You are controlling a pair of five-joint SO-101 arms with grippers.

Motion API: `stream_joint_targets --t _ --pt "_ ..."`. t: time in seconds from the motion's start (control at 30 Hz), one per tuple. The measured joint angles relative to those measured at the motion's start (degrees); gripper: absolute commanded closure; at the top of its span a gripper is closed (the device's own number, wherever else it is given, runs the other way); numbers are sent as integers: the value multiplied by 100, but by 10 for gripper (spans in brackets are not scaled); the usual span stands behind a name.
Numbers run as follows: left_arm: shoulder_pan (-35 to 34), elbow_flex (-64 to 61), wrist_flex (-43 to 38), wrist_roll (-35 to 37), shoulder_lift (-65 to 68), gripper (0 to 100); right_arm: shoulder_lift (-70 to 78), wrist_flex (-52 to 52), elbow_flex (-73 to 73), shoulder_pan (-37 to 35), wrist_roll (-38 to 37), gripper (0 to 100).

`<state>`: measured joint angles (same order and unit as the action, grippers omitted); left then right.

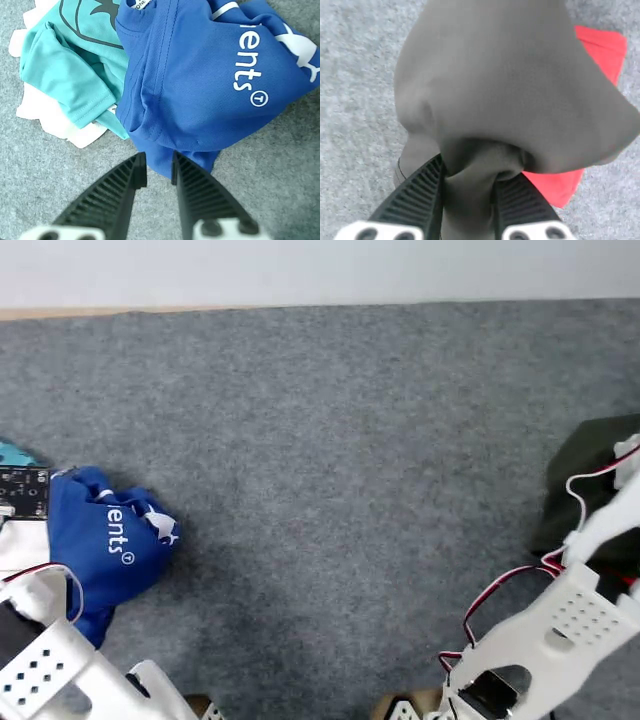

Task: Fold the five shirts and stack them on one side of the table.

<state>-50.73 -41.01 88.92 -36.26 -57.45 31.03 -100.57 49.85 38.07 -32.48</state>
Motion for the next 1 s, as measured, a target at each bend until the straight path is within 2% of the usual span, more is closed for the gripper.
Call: stream_joint_targets --t 0.27,0.77,0.83,0.93,1.0 --pt "0 0 0 0 0 913 176 202 0 264 -88 991" --pt "0 0 0 0 0 913 1116 1451 0 536 -949 982" --pt "0 0 0 0 0 913 1169 1503 0 545 -1099 924" --pt "0 0 0 0 0 913 1204 1503 0 580 -1204 785" --pt "0 0 0 0 0 913 1213 1503 0 651 -1222 742"
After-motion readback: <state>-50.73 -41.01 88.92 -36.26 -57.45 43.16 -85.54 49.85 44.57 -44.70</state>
